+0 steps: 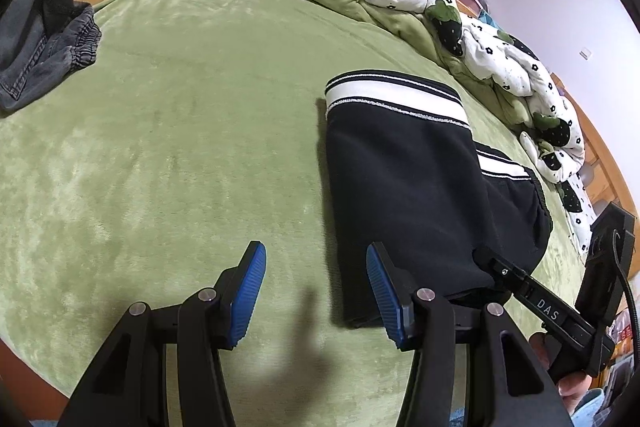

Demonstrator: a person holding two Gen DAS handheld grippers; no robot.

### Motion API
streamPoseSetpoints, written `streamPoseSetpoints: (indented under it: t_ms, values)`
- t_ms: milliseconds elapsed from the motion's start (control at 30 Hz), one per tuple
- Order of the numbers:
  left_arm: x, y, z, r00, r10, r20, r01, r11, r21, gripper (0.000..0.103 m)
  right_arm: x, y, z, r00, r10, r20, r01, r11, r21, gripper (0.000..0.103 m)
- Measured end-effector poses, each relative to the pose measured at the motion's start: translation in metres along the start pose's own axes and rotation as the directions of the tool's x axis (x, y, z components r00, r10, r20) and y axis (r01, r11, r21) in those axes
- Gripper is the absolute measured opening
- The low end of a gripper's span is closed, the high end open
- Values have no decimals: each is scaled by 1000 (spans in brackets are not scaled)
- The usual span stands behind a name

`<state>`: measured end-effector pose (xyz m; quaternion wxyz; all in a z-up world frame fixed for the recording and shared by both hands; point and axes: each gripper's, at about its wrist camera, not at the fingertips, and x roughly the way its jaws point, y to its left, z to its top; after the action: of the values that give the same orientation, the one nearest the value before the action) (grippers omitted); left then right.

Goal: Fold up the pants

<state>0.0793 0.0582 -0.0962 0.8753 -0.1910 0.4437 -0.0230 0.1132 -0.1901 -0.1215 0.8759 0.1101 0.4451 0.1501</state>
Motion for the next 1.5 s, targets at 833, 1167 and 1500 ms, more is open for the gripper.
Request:
streamPoseSetpoints:
  t_ms: [833, 1167, 1500]
  values:
    - [10, -36, -5, 997, 82, -5, -81, 993, 90, 50, -2, -14, -15, 997, 74, -17, -73, 996, 50, 25]
    - [11, -42, -4, 995, 103, -3, -102, 993, 66, 50, 17, -23, -1, 986, 138, -92, -128, 986, 111, 30]
    - [-14, -74, -13, 995, -66, 72, 52, 981, 184, 51, -44, -6, 22, 992, 88, 88, -83, 995, -60, 10]
